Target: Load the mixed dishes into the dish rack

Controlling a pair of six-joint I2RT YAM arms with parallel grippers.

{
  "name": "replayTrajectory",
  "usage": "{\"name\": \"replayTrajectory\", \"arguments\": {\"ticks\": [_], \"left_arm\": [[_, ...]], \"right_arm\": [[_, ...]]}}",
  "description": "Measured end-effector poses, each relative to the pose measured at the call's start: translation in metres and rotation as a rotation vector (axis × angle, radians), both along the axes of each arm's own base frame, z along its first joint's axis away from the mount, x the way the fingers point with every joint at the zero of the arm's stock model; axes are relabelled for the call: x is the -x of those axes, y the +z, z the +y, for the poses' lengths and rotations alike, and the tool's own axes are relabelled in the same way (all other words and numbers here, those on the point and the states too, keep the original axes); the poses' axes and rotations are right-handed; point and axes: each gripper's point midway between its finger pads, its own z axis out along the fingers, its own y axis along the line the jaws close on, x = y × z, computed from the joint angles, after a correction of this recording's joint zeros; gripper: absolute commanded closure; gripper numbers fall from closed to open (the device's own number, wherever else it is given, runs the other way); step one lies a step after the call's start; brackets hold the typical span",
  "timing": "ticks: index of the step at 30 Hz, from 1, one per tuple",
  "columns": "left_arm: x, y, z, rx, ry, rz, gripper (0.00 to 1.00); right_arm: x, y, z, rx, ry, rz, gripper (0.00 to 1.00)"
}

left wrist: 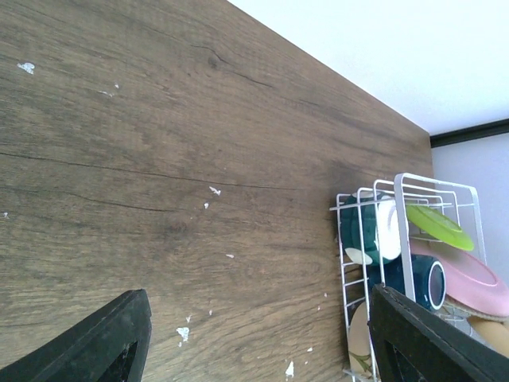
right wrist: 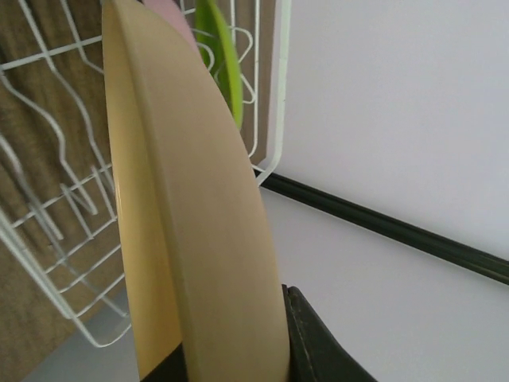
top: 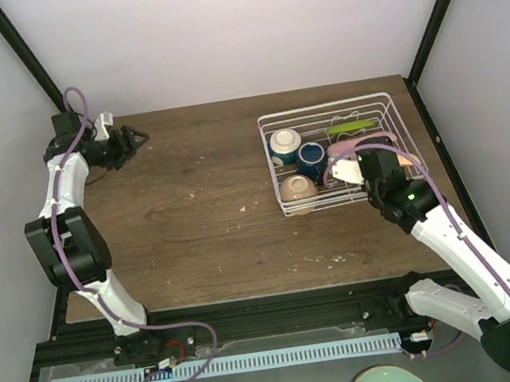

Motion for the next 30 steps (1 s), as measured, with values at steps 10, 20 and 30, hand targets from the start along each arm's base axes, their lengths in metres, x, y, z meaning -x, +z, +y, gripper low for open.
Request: {"name": "replayTrajectory", "arguments": {"ticks": [10,20,30], "left_arm": [[0.0,0.0,0.0,-0.007,-0.002,-0.003,0.23],[0.0,-0.001,0.0,-0.007,-0.003,-0.003,0.23],[0.002,-0.005,0.0,-0.006,-0.004,0.006,0.23]], "right_arm": [[-0.011,0.008,0.006,0.033,0.054,-0.046,0.99],[-0.014,-0.029,0.006,0.079,0.084,-0.016,0.99],[-0.024,-0.032,0.005,0.115,0.1,-0.044,0.99]]}}
